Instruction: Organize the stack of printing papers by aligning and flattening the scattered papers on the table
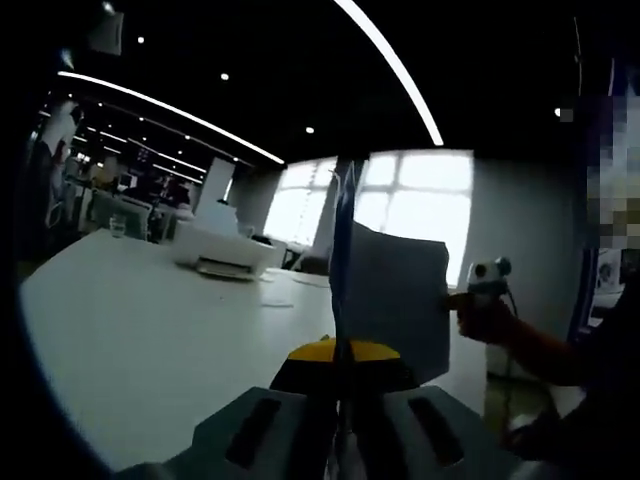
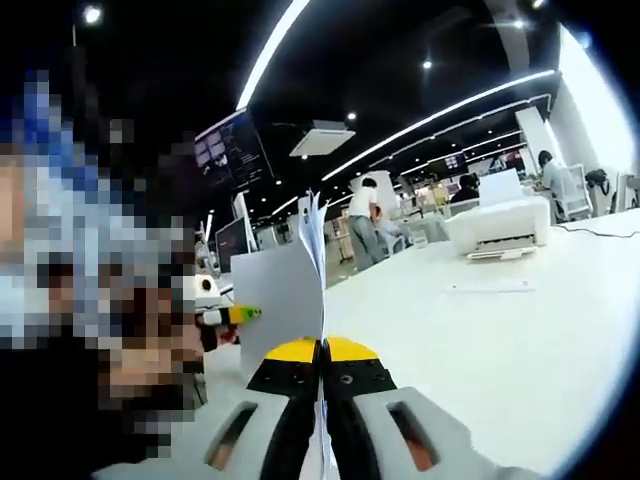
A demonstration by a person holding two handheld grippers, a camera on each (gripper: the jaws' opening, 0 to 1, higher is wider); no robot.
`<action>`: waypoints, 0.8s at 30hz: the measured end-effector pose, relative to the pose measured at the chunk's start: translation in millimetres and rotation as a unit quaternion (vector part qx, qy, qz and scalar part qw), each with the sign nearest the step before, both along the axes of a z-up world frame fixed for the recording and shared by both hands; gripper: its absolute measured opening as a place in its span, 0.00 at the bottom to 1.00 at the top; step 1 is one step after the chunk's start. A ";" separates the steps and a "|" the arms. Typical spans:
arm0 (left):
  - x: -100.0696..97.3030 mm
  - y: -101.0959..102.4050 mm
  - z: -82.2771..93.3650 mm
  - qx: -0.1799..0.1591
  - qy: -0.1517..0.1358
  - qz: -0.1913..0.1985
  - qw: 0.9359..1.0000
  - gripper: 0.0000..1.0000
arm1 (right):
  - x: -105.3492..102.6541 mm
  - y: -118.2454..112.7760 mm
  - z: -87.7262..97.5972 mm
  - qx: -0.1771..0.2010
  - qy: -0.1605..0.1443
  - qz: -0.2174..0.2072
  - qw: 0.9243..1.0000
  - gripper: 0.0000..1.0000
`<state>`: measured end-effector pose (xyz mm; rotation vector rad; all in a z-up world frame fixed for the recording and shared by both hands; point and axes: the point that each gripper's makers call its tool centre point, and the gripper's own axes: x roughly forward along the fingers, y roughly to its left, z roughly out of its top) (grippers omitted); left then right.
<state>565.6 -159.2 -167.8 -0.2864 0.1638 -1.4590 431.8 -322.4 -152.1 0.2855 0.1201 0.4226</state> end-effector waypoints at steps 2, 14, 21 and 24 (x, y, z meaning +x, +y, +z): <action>-0.7 0.3 -0.4 0.002 0.007 -0.002 1.000 0.06 | 0.1 0.1 0.5 0.007 0.001 0.002 1.000 0.00; -11.8 -0.7 0.2 0.004 0.029 -0.009 1.000 0.06 | -3.9 1.5 3.1 0.024 0.008 0.009 1.000 0.00; -18.5 -1.4 -1.8 0.011 0.043 -0.017 0.999 0.06 | -5.6 0.5 1.7 0.046 0.018 0.011 0.999 0.00; -19.8 -2.2 -6.5 0.020 0.056 -0.020 0.998 0.06 | -5.6 1.1 -2.4 0.051 0.027 0.011 0.998 0.00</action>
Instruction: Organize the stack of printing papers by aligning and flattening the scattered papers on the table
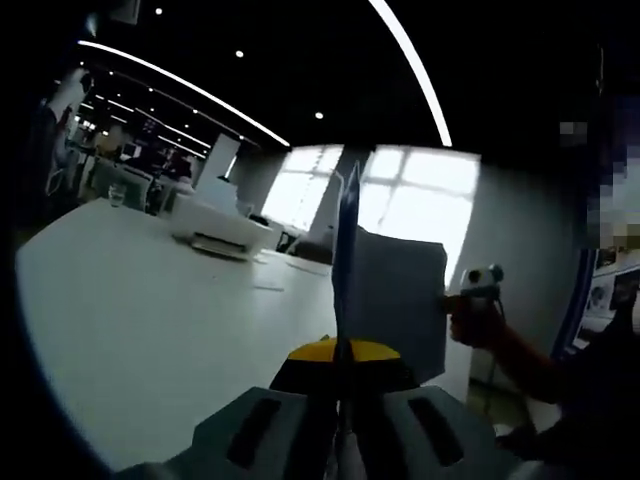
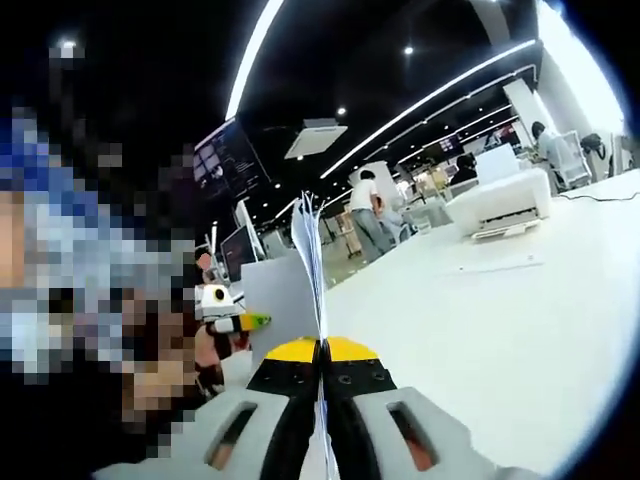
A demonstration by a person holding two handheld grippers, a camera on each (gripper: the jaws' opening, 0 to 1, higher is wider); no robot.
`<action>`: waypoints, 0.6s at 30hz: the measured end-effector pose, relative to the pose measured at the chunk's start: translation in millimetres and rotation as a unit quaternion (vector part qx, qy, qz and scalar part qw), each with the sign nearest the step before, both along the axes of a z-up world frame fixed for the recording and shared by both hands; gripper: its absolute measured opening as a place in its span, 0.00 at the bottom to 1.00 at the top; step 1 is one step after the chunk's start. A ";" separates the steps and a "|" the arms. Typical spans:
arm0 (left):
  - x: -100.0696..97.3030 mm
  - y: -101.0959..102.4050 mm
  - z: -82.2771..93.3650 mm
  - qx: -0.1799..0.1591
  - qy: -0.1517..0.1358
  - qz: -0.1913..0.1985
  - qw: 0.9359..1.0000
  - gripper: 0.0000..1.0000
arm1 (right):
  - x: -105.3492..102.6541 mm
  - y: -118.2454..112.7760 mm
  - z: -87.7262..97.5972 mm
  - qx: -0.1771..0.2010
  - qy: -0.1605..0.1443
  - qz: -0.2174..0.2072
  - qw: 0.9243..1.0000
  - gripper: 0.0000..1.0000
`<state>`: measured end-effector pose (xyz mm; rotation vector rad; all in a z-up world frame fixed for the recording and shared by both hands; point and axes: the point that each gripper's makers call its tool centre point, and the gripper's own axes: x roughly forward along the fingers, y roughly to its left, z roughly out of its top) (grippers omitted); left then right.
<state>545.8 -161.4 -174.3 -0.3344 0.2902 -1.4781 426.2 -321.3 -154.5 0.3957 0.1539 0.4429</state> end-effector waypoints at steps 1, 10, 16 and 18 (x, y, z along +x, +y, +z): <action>-0.7 -0.3 -1.5 0.002 0.004 -0.002 1.000 0.06 | 0.5 -0.2 -1.9 0.003 0.004 -0.001 1.000 0.00; -6.0 -5.7 -13.4 0.017 0.053 -0.020 0.998 0.06 | 5.4 -1.1 -15.0 0.067 0.045 0.005 0.997 0.00; 2.6 -8.3 -20.9 0.006 0.125 -0.019 0.992 0.06 | 11.5 -6.3 -23.6 0.102 0.057 -0.002 0.993 0.00; 8.2 -11.2 -26.0 -0.004 0.147 -0.014 0.989 0.06 | 18.1 -14.2 -30.0 0.114 0.065 -0.015 0.991 0.00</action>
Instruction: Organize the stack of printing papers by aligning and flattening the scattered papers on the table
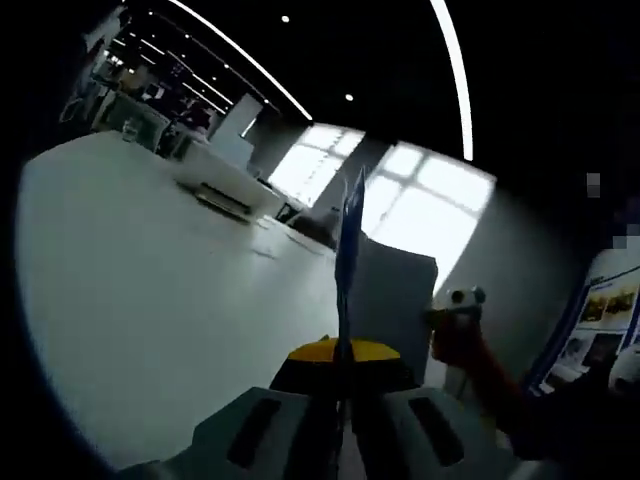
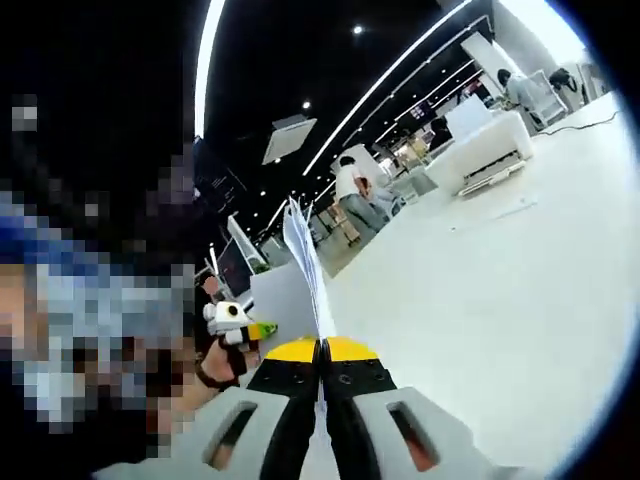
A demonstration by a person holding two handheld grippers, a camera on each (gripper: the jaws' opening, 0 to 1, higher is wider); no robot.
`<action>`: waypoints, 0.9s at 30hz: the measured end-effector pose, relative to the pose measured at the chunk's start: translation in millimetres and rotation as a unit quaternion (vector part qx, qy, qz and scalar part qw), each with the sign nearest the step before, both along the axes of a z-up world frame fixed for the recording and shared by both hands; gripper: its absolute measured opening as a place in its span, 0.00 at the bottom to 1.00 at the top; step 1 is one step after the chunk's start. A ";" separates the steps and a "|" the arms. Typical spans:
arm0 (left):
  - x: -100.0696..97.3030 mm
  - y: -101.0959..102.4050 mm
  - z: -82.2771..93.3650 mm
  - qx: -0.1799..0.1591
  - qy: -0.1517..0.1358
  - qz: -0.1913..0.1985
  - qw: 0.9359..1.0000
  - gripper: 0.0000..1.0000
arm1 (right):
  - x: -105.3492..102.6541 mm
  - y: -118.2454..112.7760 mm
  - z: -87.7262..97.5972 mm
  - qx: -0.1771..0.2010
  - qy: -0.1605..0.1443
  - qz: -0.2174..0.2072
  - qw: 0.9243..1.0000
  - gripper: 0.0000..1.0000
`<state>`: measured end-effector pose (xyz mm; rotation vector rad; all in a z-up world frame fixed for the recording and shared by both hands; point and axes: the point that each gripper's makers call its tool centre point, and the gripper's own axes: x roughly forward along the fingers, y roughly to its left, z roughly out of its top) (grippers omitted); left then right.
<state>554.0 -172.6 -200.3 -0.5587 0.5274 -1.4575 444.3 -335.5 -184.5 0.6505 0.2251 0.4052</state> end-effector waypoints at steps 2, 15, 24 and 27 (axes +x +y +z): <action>4.8 -3.4 -5.8 -0.010 0.025 0.003 1.000 0.06 | 6.2 -7.5 -5.4 0.006 0.008 -0.011 1.000 0.00; 46.9 -15.0 -50.1 0.020 -0.006 0.053 0.998 0.06 | 40.7 -18.3 -66.1 -0.189 0.050 -0.083 0.977 0.00; 74.4 -34.0 -78.9 0.101 -0.073 0.083 0.989 0.06 | 53.3 -34.0 -89.9 -0.216 0.028 -0.130 0.967 0.00; 70.7 -39.5 -81.3 0.108 -0.090 0.084 0.987 0.07 | 55.2 -45.3 -98.3 -0.223 0.028 -0.151 0.963 0.00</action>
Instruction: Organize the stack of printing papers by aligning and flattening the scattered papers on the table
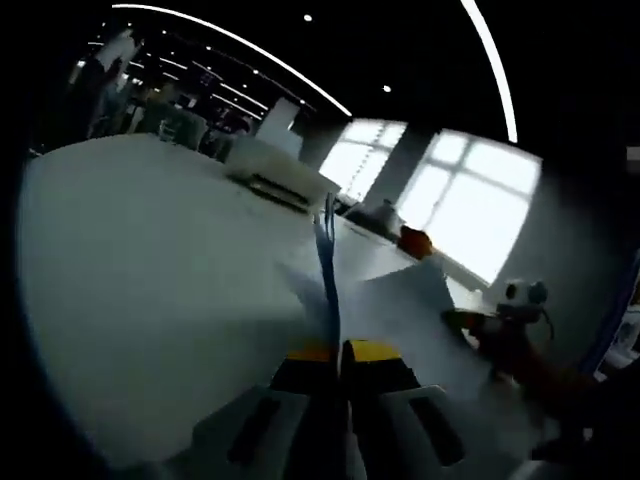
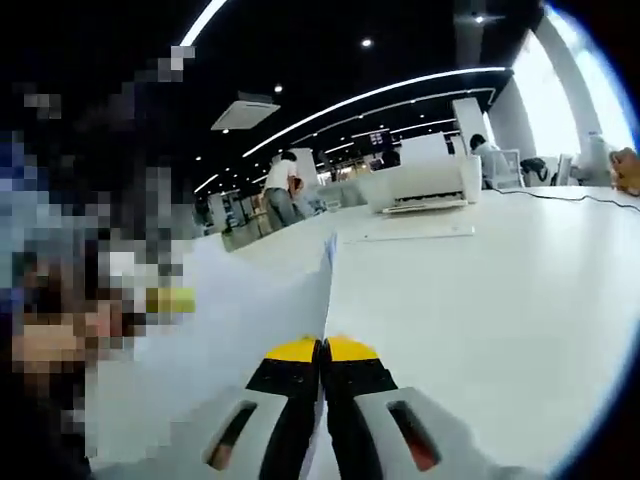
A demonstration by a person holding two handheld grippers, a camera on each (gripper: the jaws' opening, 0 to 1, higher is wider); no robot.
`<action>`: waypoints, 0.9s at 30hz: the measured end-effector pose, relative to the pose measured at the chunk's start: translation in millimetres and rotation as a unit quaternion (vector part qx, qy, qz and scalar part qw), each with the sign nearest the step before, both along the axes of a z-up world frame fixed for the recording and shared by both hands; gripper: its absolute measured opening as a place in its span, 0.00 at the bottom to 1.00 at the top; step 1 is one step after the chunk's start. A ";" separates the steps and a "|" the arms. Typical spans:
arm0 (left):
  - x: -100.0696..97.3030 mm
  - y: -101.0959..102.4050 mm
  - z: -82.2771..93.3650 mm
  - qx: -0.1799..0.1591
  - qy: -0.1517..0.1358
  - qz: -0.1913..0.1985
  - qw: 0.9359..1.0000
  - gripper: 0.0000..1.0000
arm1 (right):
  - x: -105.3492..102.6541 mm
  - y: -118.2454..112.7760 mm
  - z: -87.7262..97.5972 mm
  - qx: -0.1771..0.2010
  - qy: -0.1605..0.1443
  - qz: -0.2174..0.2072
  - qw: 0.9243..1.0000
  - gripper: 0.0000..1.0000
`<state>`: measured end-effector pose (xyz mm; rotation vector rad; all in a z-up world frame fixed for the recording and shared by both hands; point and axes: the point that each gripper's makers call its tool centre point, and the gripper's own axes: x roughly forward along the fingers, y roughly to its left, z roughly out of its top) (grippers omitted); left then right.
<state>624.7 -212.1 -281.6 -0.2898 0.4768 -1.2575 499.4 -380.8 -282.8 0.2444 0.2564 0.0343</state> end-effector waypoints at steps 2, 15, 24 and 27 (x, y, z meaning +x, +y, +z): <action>2.3 -1.5 -0.6 0.007 -0.025 0.006 1.000 0.06 | 2.2 -2.6 5.5 -0.010 -0.007 -0.002 1.000 0.00; 9.7 -3.1 -11.9 0.042 -0.079 0.039 0.995 0.07 | 6.4 -18.1 -18.4 -0.136 0.044 -0.024 0.990 0.05; 10.4 -1.2 -18.7 0.082 -0.137 0.051 0.986 0.14 | 0.5 -25.2 -24.9 -0.182 0.064 -0.041 0.980 0.08; 11.3 -0.4 -18.4 0.087 -0.151 0.053 0.983 0.17 | -0.6 -24.6 -24.4 -0.183 0.064 -0.042 0.980 0.09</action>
